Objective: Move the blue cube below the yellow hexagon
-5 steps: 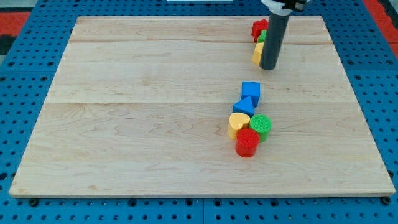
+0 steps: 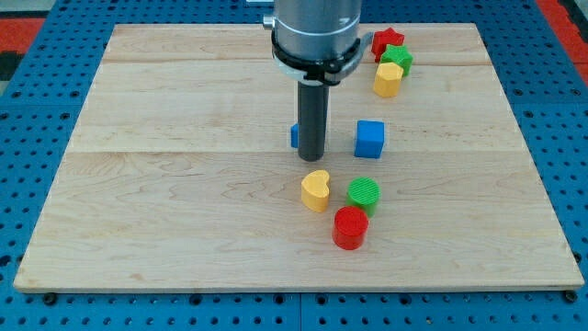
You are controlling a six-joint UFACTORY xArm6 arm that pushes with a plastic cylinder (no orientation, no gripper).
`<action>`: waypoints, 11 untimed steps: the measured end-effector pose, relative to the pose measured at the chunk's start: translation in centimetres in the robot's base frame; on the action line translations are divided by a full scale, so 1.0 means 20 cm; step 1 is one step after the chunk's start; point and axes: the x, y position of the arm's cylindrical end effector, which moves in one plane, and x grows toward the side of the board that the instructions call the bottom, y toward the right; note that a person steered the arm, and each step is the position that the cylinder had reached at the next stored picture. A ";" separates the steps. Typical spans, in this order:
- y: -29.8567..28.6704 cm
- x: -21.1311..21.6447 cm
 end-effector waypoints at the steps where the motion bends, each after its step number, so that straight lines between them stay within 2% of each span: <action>1: 0.24 0.05; 3: 0.74 -0.04; 4: 0.77 -0.11; 5: 0.59 -0.29; 6: 0.56 -0.15; 7: 0.23 -0.22; 8: 0.03 -0.41; 11: 0.38 -0.41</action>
